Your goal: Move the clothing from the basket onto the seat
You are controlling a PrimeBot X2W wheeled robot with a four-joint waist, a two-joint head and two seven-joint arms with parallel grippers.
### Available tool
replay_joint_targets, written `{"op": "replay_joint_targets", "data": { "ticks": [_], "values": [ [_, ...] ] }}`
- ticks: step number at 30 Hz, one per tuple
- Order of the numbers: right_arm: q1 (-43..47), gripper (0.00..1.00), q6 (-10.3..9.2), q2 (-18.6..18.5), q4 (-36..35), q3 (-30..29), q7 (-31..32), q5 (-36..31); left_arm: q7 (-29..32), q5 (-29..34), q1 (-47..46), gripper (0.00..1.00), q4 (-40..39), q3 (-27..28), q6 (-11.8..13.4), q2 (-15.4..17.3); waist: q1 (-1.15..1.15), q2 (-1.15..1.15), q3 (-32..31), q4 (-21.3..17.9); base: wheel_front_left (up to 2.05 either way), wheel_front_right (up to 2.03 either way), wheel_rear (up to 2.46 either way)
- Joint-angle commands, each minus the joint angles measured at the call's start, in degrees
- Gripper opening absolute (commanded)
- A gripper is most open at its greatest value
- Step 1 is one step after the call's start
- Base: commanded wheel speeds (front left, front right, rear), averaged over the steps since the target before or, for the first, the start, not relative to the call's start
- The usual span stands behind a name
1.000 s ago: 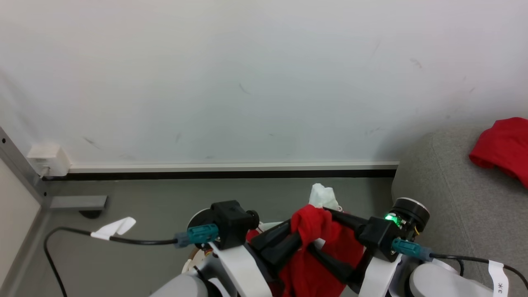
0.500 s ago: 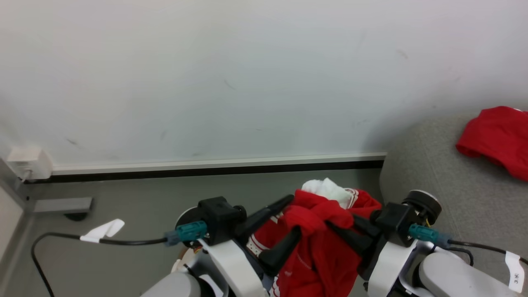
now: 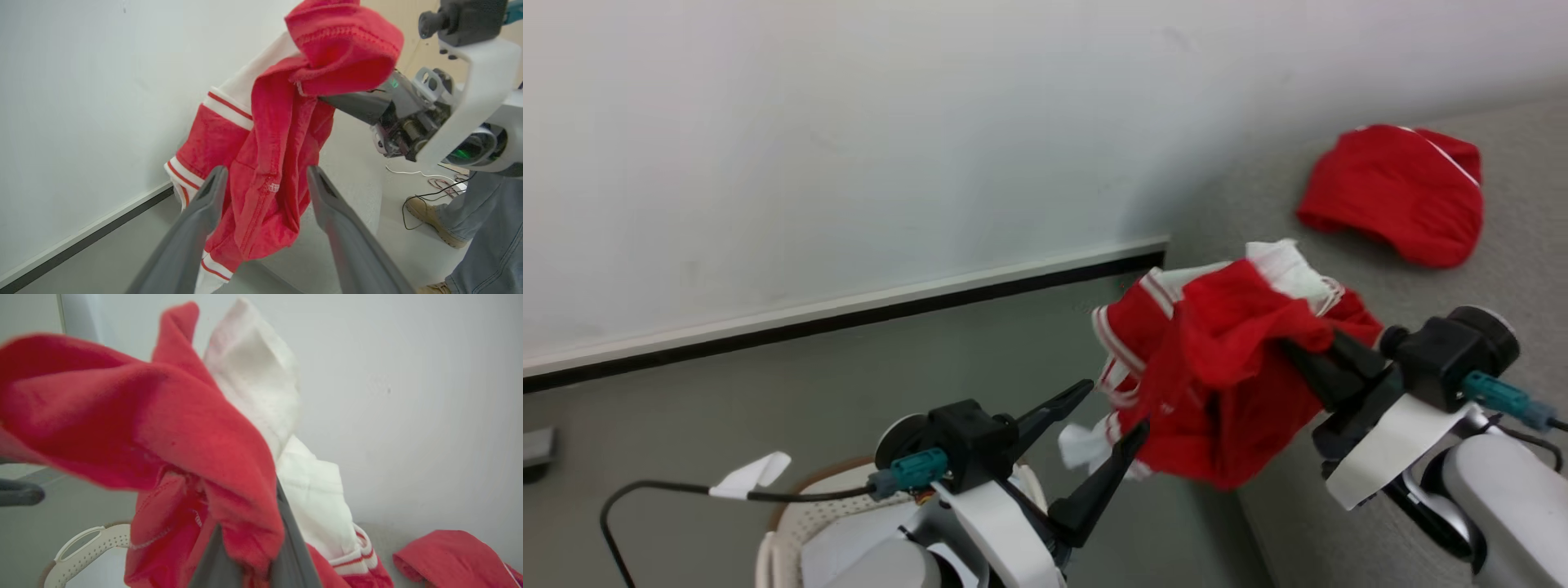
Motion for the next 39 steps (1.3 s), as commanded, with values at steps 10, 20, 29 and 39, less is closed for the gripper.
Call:
{"op": "replay_joint_targets", "data": {
  "ticks": [10, 20, 29, 39],
  "values": [
    [3.43, 0.00, -0.13, 0.89, -1.52, -12.78, -1.17, -3.38, -0.53, 1.37, -3.30, 1.00, 2.11, -0.88, -1.13, -1.14, 0.00, 0.00, 7.41, -5.61, 0.00, 0.00, 0.00],
    [-6.33, 0.00, -0.13, 4.33, 3.53, -30.78, 0.62, -5.87, 1.79, 3.15, -9.90, 1.00, -0.13, 0.43, -1.58, 0.63, 0.00, 0.00, 22.88, -1.69, 0.00, 0.00, 0.00],
    [-30.97, 0.00, -0.14, 1.32, 15.45, -52.79, 5.25, -14.15, 3.05, 2.62, -12.85, 1.00, -3.51, 3.53, -0.88, 4.05, 0.00, 0.00, 35.52, 4.22, 0.00, 0.00, 0.00],
    [-42.18, 0.00, -0.14, -5.42, 24.41, -69.83, 9.42, -27.74, 1.60, 1.49, -11.30, 1.00, -6.10, 5.50, 0.67, 5.19, 0.00, 0.00, 40.14, 9.03, 0.00, 0.00, 0.00]
  ]
}}
